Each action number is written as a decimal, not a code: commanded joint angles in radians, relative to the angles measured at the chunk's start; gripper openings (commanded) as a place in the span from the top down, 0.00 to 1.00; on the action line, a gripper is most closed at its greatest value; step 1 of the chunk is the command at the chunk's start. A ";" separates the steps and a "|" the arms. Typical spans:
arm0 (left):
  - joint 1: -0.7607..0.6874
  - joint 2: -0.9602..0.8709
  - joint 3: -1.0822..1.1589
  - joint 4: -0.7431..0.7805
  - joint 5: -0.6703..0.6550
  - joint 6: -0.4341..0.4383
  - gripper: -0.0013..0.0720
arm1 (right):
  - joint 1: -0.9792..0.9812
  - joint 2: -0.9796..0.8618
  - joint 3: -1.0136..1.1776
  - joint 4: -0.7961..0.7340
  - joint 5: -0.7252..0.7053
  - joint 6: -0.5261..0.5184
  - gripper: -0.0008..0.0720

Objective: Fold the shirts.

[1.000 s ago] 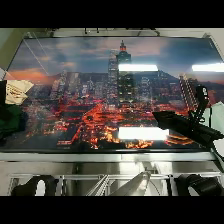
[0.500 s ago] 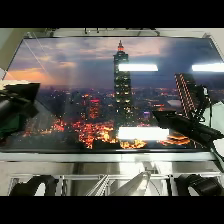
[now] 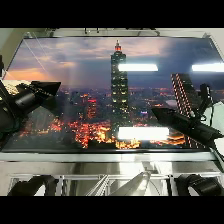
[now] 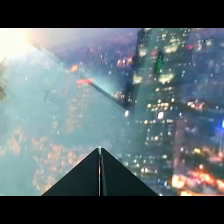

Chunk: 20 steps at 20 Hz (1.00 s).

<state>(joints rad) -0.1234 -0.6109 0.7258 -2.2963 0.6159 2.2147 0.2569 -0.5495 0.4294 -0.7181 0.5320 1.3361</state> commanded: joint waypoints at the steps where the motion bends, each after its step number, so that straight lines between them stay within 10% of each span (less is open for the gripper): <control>1: 0.070 0.011 0.008 0.003 -0.033 -0.042 0.96 | 0.000 0.000 0.000 0.043 -0.066 0.000 0.96; 2: 0.136 0.004 0.031 0.008 -0.011 -0.044 0.78 | 0.000 0.000 0.000 0.051 -0.095 0.000 0.96; 3: 0.223 -0.024 0.077 0.019 0.047 -0.058 0.34 | 0.000 0.000 0.001 0.050 -0.120 0.000 0.91; 4: 0.332 -0.072 0.140 0.028 0.124 -0.087 0.00 | -0.002 -0.001 0.001 0.050 -0.142 0.000 0.64; 5: 0.446 -0.134 0.208 0.029 0.206 -0.087 0.01 | -0.008 -0.006 0.001 0.050 -0.153 0.000 0.46; 10: 0.799 -0.476 0.507 0.145 0.321 -0.084 0.01 | -0.122 -0.066 0.010 0.050 -0.150 0.000 0.46; 20: 0.730 -1.041 0.791 0.556 0.300 -0.189 0.01 | -0.247 -0.255 0.104 0.050 -0.151 -0.004 0.47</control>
<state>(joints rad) 0.6273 -1.5143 1.4616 -1.8606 0.9173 2.0769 0.0216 -0.7631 0.5117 -0.6689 0.3824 1.3323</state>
